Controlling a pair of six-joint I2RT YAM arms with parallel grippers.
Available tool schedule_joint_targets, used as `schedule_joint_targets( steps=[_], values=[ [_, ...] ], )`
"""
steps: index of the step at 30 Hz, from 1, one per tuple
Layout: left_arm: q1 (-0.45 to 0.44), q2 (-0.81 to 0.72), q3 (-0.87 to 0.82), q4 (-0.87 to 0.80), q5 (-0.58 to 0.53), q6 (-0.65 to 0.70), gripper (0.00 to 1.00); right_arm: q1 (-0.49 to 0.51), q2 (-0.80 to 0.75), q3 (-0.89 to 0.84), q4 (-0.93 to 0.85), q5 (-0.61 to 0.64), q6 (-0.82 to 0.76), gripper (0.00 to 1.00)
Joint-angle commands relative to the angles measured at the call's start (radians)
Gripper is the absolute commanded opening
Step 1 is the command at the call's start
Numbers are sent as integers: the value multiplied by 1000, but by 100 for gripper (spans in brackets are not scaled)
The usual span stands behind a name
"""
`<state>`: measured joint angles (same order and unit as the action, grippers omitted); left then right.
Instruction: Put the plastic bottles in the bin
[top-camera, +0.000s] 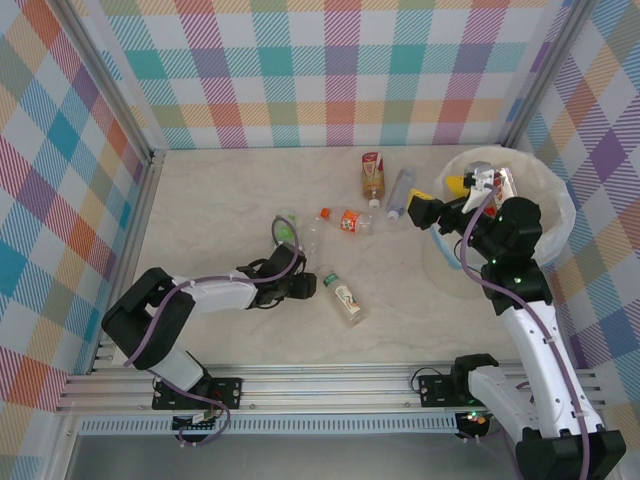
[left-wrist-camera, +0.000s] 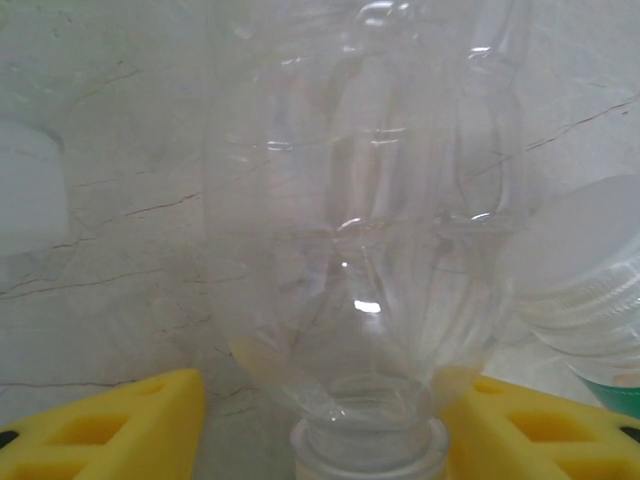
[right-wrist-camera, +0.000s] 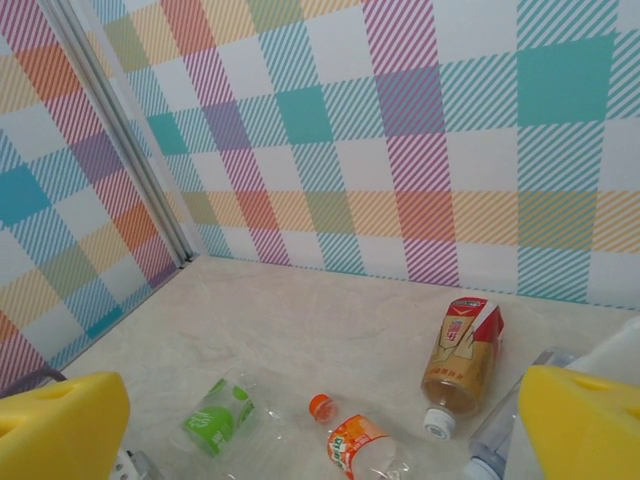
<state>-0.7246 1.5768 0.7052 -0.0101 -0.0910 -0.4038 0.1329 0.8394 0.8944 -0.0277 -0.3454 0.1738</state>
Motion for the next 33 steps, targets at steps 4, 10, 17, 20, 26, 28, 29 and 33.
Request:
schedule_joint_targets(
  steps=[4, 10, 17, 20, 26, 28, 29, 33],
  values=[
    [-23, 46, 40, -38, -51, -26, 60, 42, 67, -58, 206, -179, 131, 100],
    [-27, 27, 24, 0, -51, -38, 42, 177, 172, -51, 200, -119, 88, 100],
    [-28, -71, -19, 13, -73, -60, 32, 280, 296, -31, 234, -33, 124, 100],
    [-29, -125, -34, 13, -86, -62, 30, 306, 306, 9, 157, 70, 65, 100],
    [-29, -177, -41, 19, -88, -61, 25, 306, 264, 0, 111, 230, 35, 100],
    [-28, -181, -39, 24, -85, -60, 22, 307, 255, -2, 86, 251, 24, 100],
    [-28, -181, -36, 27, -84, -60, 21, 306, 252, -2, 72, 263, 21, 100],
    [-28, -188, -22, 22, -78, -56, 17, 306, 229, 0, 38, 345, 16, 100]
  ],
)
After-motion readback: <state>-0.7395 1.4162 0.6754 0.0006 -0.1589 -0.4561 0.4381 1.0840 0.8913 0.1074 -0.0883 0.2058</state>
